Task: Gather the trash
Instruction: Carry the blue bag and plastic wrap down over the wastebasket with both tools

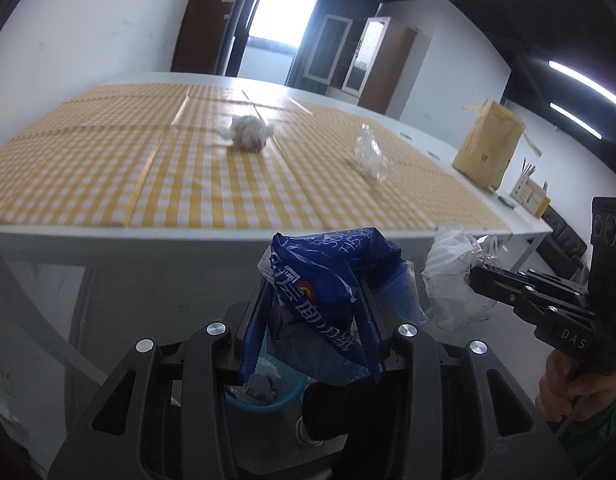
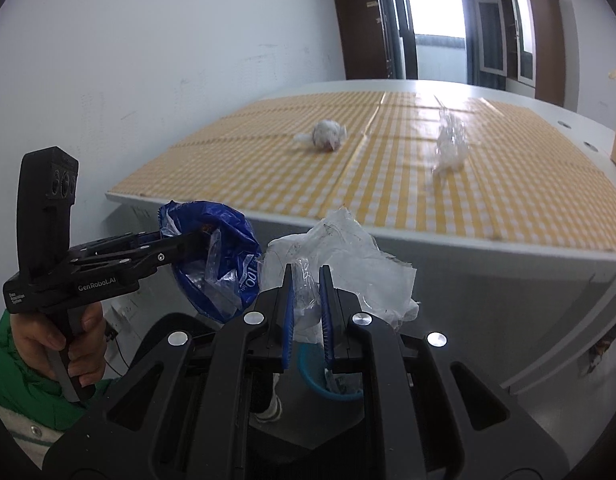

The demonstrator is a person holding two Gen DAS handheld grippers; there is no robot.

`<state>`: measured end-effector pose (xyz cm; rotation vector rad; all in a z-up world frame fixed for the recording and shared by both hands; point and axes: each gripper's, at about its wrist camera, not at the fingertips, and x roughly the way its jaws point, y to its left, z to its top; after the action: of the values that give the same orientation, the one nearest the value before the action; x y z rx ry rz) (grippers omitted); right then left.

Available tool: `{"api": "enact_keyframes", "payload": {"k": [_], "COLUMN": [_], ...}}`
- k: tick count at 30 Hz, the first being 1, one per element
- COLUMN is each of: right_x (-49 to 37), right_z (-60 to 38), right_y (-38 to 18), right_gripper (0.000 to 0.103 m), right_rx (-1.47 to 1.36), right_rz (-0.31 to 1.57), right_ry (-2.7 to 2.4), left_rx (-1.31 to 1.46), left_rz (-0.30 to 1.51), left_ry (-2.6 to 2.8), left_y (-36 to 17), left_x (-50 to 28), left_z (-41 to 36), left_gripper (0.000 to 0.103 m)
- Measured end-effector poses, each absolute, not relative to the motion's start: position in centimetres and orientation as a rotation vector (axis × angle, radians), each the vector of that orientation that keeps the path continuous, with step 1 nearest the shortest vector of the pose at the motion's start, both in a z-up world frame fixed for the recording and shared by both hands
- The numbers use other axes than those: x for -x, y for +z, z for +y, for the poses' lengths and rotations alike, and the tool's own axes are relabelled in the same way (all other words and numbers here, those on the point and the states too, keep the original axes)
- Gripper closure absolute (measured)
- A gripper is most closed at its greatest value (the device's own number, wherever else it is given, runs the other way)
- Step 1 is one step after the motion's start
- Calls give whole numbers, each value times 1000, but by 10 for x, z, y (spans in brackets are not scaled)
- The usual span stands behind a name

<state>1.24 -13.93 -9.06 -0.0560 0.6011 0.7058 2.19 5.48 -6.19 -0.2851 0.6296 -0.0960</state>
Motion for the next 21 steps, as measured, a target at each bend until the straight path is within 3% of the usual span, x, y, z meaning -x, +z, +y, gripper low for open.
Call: {"api": "enact_keyframes", "payload": {"k": [21], "right_x": [-54], "right_z": [-107], "right_y": [-235], "right_gripper": [92], "right_rx": [70], "right_rz": [899], "right_ry": [658], "left_rx": [328], "left_rz": [918], "left_ry": [-32], "left_y": [-184], "left_x": [-58], "left_z": [67], "left_gripper": [62]}}
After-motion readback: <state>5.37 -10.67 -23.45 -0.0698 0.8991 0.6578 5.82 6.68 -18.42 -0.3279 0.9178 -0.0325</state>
